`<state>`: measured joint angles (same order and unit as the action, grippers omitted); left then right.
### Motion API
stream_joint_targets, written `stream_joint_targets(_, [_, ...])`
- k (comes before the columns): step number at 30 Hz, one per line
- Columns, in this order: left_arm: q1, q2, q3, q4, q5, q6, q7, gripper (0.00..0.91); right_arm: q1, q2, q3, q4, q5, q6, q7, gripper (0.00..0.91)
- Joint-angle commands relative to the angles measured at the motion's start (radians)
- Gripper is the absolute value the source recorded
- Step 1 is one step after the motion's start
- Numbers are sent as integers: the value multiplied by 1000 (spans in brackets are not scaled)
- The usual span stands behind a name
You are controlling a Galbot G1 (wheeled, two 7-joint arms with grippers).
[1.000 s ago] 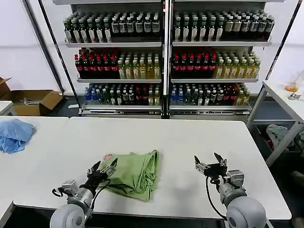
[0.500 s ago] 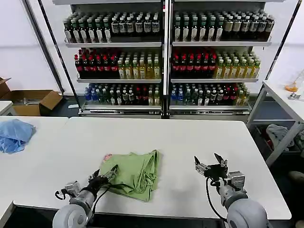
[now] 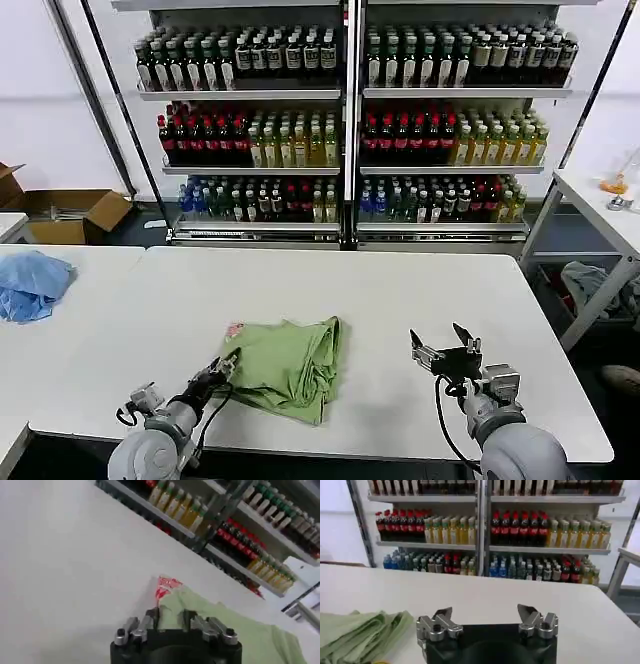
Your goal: Fold and organize the clothes.
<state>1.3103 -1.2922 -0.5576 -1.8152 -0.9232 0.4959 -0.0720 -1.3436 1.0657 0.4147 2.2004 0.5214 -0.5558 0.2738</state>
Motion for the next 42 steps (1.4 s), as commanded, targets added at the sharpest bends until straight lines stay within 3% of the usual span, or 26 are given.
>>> stream_joint_targets(1, [-7, -14, -31, 23, -248, 19, 10, 60, -5, -2, 2, 8, 0, 0, 0, 907])
stream_joint_targets(10, [6, -26, -101, -25, -371, 19, 32, 40, -15, -12, 8, 18, 3, 0, 1, 907])
stream_joint_targets(14, [6, -1, -201, -49, -398, 21, 25, 40, -13, -16, 10, 20, 7, 0, 1, 907])
stream_joint_targets(21, [18, 151, -453, -107, -387, 24, 1, 30, 2, -22, 10, 24, 15, 0, 2, 907])
stream_joint_targets(26, [25, 245, -531, -191, -309, 24, 18, 30, 5, -22, 7, 24, 16, 0, 1, 907])
stream_joint_targets(29, [26, 262, -478, -277, -282, 31, 24, 20, 3, -19, 6, 24, 15, 0, 1, 907])
stream_joint_targets(32, [31, 215, -329, -333, -185, 34, 41, 30, 3, -16, 7, 25, 12, 0, 3, 907])
stream_joint_targets(36, [-19, 96, -1, -281, 84, 12, 50, 30, -6, -18, 19, 36, 1, -2, 3, 907])
stream_joint_targets(42, [-121, -54, 273, -212, 190, 7, 19, 30, -35, -26, 62, 47, -3, -2, 2, 907])
